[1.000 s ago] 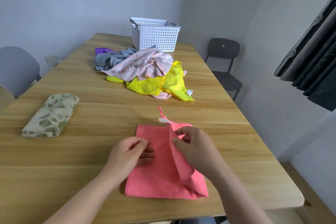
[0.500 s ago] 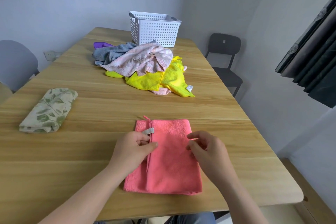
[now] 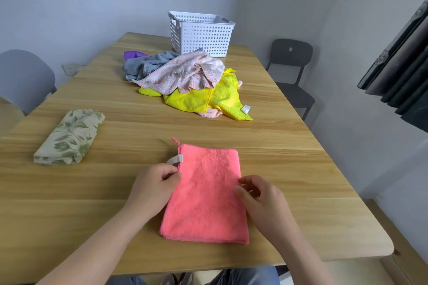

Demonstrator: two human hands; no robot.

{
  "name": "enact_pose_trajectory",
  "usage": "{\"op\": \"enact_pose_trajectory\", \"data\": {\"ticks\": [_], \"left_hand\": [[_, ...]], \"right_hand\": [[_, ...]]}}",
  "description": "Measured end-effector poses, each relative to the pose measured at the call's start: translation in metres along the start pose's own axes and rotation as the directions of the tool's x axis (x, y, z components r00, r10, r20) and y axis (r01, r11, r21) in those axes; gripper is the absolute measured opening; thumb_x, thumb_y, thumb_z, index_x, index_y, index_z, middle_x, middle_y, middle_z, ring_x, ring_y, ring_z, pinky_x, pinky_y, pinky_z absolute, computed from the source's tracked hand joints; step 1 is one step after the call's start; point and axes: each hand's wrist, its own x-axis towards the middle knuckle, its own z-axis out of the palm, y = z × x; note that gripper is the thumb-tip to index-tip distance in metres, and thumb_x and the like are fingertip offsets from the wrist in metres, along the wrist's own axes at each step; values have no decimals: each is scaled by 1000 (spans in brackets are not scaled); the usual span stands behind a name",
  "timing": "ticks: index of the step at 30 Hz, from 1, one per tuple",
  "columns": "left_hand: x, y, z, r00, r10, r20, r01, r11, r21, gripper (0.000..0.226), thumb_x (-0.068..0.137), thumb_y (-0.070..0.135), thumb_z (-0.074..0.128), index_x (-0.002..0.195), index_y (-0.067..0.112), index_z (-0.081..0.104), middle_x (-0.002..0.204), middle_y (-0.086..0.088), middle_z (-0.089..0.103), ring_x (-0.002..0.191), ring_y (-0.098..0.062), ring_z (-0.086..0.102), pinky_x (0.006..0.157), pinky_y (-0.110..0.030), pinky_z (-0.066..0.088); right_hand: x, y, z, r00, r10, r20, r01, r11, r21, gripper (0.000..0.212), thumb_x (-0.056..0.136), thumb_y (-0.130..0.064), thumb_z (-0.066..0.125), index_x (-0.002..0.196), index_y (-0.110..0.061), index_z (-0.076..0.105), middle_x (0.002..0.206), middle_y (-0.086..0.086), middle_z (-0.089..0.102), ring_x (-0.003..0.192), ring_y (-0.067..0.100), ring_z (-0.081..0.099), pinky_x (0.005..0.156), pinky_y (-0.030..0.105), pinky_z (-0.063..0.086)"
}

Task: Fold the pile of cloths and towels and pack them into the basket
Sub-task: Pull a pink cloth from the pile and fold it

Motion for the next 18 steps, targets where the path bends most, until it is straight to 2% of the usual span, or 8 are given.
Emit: {"op": "enact_pose_trajectory", "data": {"ticks": [3, 6, 9, 12, 15, 18], "left_hand": [[-2, 3, 0, 1000, -25, 2, 25, 998, -59, 28, 90, 18, 57, 79, -7, 64, 71, -26, 58, 61, -18, 46, 60, -29, 28], [-4, 5, 0, 999, -49, 8, 49, 995, -85, 32, 91, 20, 55, 80, -10, 61, 64, -15, 50, 61, -18, 44, 62, -30, 27], [-3, 8, 1, 998, -67, -10, 66, 996, -62, 32, 91, 20, 55, 77, -8, 61, 63, -10, 46, 60, -17, 42, 61, -29, 26], [-3, 9, 3, 997, -60, -40, 60, 998, 11, 30, 89, 21, 56, 74, -5, 62, 58, -7, 41, 56, -17, 39, 58, -29, 25], [-5, 10, 5, 997, -52, -54, 55, 997, 57, 30, 89, 21, 56, 72, -2, 63, 55, -6, 41, 54, -18, 39, 56, -29, 26], [-7, 12, 5, 996, -28, -81, 35, 995, 95, 25, 88, 19, 58, 66, 11, 66, 58, -1, 58, 59, -21, 53, 58, -31, 36]], "right_hand": [[0, -3, -1, 1000, 12, 10, -12, 1000, -25, 32, 86, -36, 65, 115, -25, 60, 86, -15, 63, 79, -3, 57, 61, 8, 41], [-1, -6, -2, 999, 43, 27, -42, 999, -33, 52, 82, -40, 68, 128, -22, 52, 89, -16, 60, 81, -2, 57, 62, 10, 41], [-4, -10, -1, 997, 52, 54, -49, 997, -55, 64, 79, -44, 71, 134, -23, 46, 91, -16, 58, 82, -2, 57, 64, 14, 42], [-5, -10, 0, 998, 56, 41, -53, 995, -79, 62, 78, -37, 73, 132, -22, 46, 87, -17, 57, 78, -4, 55, 57, 9, 39], [-4, -7, 1, 996, 83, 26, -81, 996, -45, 50, 80, -24, 73, 125, -20, 53, 83, -12, 60, 75, 0, 57, 55, 10, 39], [-3, 0, 0, 991, 132, 16, -133, 989, 65, 40, 79, -15, 71, 118, -19, 59, 80, -7, 64, 69, 4, 60, 50, 10, 39]]}}
